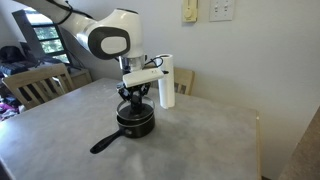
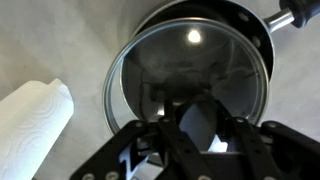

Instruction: Put the glass lid on top of the black pot

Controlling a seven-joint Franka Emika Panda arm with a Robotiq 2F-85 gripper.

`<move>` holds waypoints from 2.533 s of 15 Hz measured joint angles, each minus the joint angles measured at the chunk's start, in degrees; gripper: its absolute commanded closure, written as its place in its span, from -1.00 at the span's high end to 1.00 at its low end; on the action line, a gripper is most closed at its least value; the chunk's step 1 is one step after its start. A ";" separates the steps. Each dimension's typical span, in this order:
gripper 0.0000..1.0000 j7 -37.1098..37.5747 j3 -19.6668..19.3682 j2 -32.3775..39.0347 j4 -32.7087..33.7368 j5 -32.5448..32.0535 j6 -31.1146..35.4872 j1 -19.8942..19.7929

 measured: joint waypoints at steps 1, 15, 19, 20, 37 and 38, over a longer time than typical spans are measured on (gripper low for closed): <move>-0.70 -0.02 0.00 0.01 0.08 -0.28 -0.23 0.00; -0.70 -1.54 -0.67 -1.65 -2.83 -1.54 -1.35 -1.74; -0.70 -3.08 -0.65 -3.53 -5.65 -2.32 -1.35 -1.61; -0.70 -3.08 -0.67 -3.93 -6.19 -3.14 -1.34 -1.60; -0.70 -3.09 -1.21 -4.56 -6.07 -6.00 -0.31 -1.62; -0.70 -3.09 -1.25 -4.45 -5.82 -6.00 -0.31 -1.62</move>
